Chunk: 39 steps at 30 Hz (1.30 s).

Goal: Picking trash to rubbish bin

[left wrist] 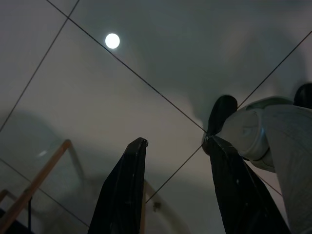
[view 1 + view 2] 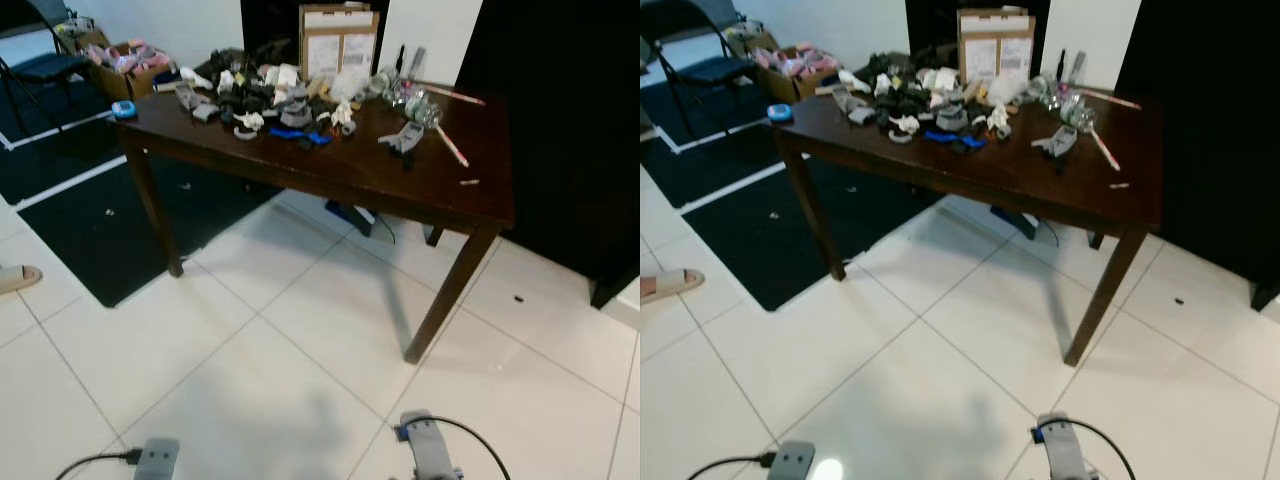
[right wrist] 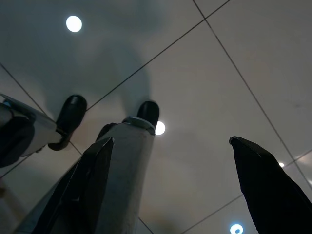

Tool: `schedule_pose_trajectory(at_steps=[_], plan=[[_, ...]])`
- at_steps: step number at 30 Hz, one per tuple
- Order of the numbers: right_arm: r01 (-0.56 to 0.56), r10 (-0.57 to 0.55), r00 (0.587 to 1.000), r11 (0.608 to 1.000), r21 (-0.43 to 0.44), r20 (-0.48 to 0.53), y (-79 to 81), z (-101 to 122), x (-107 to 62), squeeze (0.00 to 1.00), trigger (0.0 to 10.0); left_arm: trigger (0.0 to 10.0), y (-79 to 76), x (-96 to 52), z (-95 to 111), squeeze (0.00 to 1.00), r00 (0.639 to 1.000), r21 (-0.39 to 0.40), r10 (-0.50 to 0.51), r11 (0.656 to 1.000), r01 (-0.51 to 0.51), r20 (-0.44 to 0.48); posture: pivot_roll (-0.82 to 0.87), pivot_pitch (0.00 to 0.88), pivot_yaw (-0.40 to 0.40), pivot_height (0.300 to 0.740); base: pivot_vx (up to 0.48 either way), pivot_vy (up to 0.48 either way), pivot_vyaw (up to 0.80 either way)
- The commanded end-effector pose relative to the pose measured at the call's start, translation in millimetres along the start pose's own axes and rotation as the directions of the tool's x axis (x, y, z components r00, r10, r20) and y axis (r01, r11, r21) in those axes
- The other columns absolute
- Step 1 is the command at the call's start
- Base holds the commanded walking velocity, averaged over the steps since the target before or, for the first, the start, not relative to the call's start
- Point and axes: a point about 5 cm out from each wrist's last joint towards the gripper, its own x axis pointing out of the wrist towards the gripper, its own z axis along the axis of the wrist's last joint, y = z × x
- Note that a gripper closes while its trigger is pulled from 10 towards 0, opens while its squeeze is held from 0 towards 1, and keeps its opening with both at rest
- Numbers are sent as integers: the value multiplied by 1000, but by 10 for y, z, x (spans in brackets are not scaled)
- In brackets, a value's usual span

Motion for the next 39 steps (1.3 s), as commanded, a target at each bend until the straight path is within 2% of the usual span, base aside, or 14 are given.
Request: schedule_pose_trajectory(at_steps=[1, 8, 19, 30, 39], plan=[[-7, 7, 999, 1000, -16, -32, 9, -82, -7, 0, 10000, 10000, -26, -3, -42, 0, 1000, -19, -5, 1000, 5, -13, 168, 85, -38, 740, 292, 0, 0], [-12, 11, 999, 999, -35, -50, -3, -137, -17, 0, 10000, 10000, -58, 3, -32, 0, 1000, -23, -7, 1000, 7, -8, 171, 78, -48, 740, 288, 0, 0], [-17, 16, 999, 999, -30, -37, 19, -90, -7, 0, 10000, 10000, -93, -7, -114, 0, 999, -47, -9, 999, 7, -31, 168, 66, -52, 740, 285, 0, 0], [-12, 11, 999, 1000, -24, -37, 20, -51, -1, 0, 10000, 10000, -93, 9, -36, 0, 1000, -45, -9, 999, 8, -12, 166, 64, -56, 740, 277, 0, 0], [-14, 14, 999, 1000, -19, -40, 33, -41, 3, 0, 10000, 10000, -104, 14, -15, 0, 1000, -53, -9, 999, 9, -2, 173, 64, -65, 740, 276, 0, -701]])
